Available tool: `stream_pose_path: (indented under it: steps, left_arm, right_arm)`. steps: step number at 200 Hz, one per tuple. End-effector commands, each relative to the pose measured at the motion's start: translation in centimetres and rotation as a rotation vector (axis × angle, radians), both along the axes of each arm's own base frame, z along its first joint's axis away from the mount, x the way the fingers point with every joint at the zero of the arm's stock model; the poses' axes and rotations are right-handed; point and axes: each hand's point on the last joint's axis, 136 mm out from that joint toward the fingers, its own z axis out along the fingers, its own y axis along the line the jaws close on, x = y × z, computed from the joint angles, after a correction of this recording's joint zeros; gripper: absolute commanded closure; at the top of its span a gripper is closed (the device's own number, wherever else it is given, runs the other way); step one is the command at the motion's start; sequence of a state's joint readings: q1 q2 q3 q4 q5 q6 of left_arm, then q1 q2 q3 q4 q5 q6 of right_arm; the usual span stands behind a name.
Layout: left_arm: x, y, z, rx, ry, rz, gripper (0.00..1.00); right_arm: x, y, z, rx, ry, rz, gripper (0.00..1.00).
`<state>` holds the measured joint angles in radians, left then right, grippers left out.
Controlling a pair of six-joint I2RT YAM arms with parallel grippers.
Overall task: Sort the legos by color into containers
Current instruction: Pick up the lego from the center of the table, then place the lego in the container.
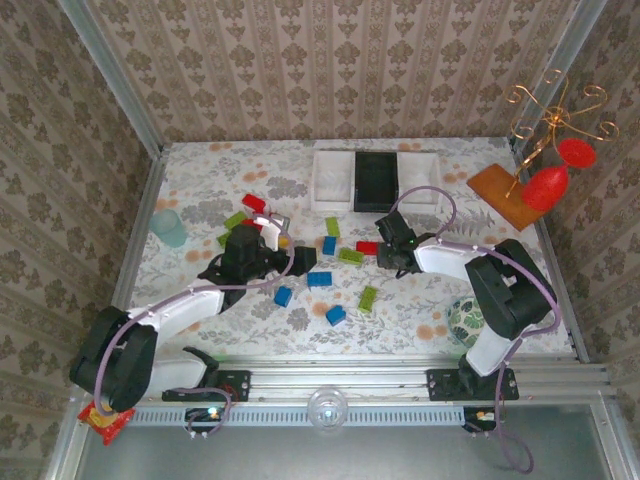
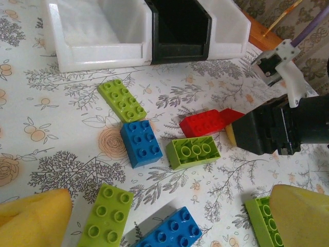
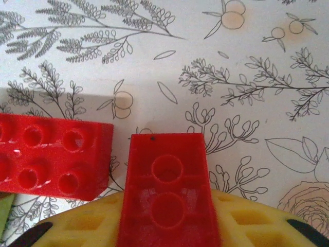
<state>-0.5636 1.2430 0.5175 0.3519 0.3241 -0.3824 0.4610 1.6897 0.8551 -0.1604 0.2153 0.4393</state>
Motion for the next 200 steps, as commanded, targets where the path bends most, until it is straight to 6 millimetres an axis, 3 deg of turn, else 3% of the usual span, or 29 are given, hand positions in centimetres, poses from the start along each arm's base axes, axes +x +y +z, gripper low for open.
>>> stream_pose_path:
  steps: [1, 37, 76, 104, 151, 162, 177, 200]
  left_arm:
    - [0.4, -0.3, 0.7, -0.009, -0.011, 0.01, 0.0]
    - [0.6, -0.5, 0.7, -0.011, -0.01, 0.01, 0.0]
    - [1.0, -0.7, 1.3, -0.017, -0.013, 0.012, 0.0]
    - [1.5, -1.2, 1.6, -0.014, -0.001, 0.006, 0.0]
    - [1.5, -1.9, 0.9, 0.0, 0.05, -0.023, 0.0]
    - [1.4, -2.0, 0.8, 0.003, 0.065, -0.03, 0.0]
    - [1.1, -1.9, 0.6, 0.009, 0.077, -0.035, 0.0]
    - [0.8, -1.4, 0.1, 0.026, 0.082, -0.022, 0.0]
  right_arm:
    - [0.7, -1.0, 2.4, -0.012, -0.074, -0.018, 0.63]
    - [3.0, -2.2, 7.8, 0.005, -0.195, -0.023, 0.66]
    - [8.6, -6.6, 12.5, 0.059, -0.314, -0.164, 0.66]
    - [13.4, -8.5, 12.6, 0.076, -0.319, -0.235, 0.66]
    - [20.3, -9.4, 9.1, 0.062, -0.246, -0.264, 0.57]
    - [20.9, -9.6, 9.2, 0.041, -0.242, -0.262, 0.51]
    - [20.9, -9.8, 10.8, 0.01, -0.269, -0.254, 0.42]
    - [18.5, -9.4, 14.3, -0.019, -0.326, -0.225, 0.39]
